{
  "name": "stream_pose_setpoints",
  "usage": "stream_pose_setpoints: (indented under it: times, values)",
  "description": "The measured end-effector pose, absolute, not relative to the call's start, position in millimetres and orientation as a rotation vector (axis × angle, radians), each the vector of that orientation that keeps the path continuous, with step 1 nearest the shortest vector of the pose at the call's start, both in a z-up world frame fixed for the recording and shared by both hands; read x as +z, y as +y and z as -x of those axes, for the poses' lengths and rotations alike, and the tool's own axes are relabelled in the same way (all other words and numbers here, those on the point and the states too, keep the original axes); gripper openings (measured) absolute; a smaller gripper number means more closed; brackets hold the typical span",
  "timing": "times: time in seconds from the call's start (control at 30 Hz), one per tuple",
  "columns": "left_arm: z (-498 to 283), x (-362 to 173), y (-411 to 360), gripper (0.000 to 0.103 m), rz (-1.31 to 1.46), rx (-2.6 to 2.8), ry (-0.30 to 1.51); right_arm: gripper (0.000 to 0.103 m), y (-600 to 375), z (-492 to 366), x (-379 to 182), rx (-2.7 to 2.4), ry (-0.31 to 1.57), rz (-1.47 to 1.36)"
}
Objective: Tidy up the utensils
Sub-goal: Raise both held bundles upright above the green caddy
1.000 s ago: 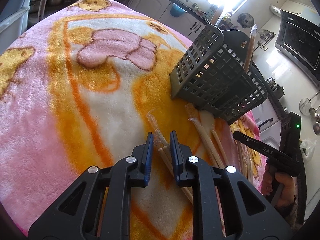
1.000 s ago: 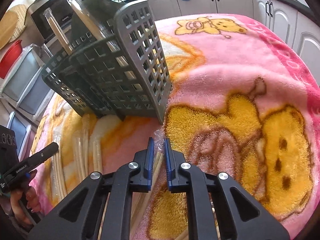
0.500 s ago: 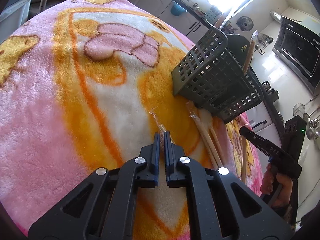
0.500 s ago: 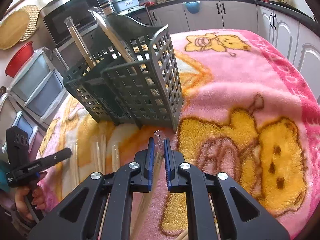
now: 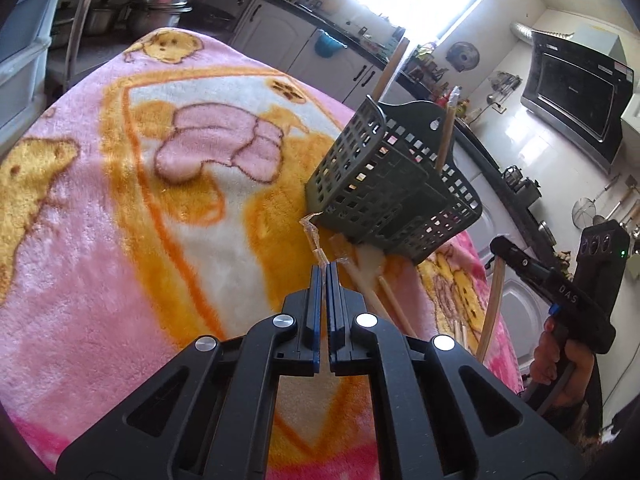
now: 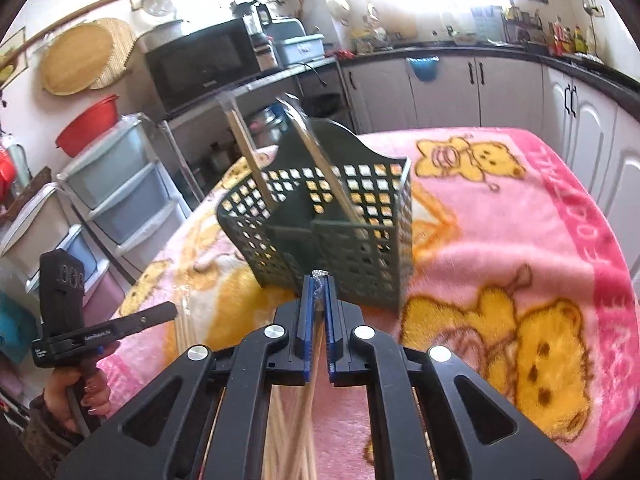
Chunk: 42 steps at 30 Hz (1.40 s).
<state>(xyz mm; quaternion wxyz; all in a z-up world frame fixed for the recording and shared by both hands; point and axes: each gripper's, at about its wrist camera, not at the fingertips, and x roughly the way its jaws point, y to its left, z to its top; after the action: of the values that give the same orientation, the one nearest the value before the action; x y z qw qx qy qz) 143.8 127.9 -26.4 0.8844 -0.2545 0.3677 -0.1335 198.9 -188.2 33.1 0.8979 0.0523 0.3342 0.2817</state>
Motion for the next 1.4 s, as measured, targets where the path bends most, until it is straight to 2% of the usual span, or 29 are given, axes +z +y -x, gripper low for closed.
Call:
stream_pose_setpoints:
  times: [0.3, 1.4]
  values:
    - [-142.1, -22.9, 133.6, 0.001, 0.565, -0.297, 0.751, 0.005, -184.3, -191.6, 49.3, 0.614, 0.649, -0.109]
    - [-172.5, 88.7, 67.6, 0.001, 0.390, -0.488, 0.530, 0.005, -204.0, -169.1, 131.6, 0.624, 0.400, -0.122]
